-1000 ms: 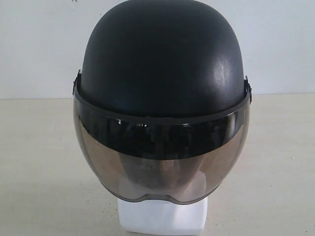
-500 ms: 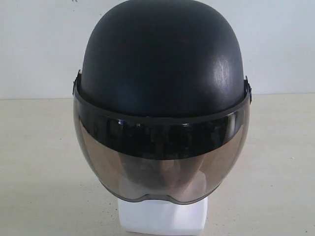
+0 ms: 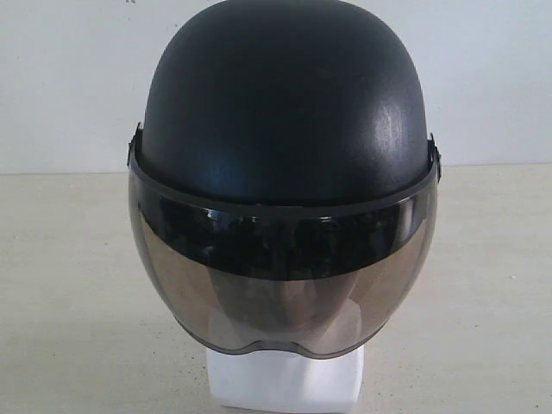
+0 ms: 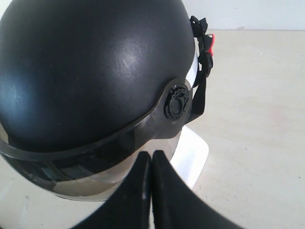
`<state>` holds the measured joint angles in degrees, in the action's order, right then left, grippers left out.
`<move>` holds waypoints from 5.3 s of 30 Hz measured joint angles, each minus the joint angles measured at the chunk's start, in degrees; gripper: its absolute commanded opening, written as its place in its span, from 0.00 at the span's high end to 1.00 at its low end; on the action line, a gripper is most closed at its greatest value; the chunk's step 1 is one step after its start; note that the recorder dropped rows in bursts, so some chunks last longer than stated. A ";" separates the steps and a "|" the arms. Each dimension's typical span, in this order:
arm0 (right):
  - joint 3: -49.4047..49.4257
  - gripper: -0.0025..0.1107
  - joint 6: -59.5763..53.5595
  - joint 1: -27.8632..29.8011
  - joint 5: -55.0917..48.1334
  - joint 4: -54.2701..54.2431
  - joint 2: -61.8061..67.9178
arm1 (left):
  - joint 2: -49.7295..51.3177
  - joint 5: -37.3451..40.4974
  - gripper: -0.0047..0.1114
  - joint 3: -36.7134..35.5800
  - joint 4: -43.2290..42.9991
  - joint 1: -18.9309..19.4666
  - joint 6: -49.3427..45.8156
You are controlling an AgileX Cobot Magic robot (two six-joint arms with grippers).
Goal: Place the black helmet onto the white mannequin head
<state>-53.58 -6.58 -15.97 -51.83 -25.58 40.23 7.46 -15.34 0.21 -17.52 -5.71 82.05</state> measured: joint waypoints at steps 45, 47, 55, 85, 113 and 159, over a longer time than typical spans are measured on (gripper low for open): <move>0.00 0.98 0.04 0.00 0.00 0.00 0.00 | -7.28 32.89 0.92 0.00 28.01 3.18 -95.84; 0.00 0.98 0.04 0.00 0.00 0.00 0.00 | -7.28 32.89 0.92 0.00 28.01 3.18 -95.84; 0.25 0.98 -3.81 2.45 0.45 0.48 -1.39 | -7.28 32.89 0.92 0.00 28.01 3.18 -95.84; 50.99 0.98 -2.09 23.81 37.67 2.97 -37.83 | -7.28 32.89 0.92 0.00 28.01 3.18 -95.84; 53.64 0.98 14.59 12.41 32.79 29.65 -39.94 | -7.28 32.89 0.92 0.00 28.01 3.18 -95.84; 53.64 0.98 14.81 14.11 32.79 30.06 -39.94 | -7.28 32.89 0.92 0.00 28.01 3.18 -95.84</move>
<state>0.05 8.22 -1.86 -19.03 4.49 0.28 0.18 17.55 0.21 10.49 -2.53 -13.79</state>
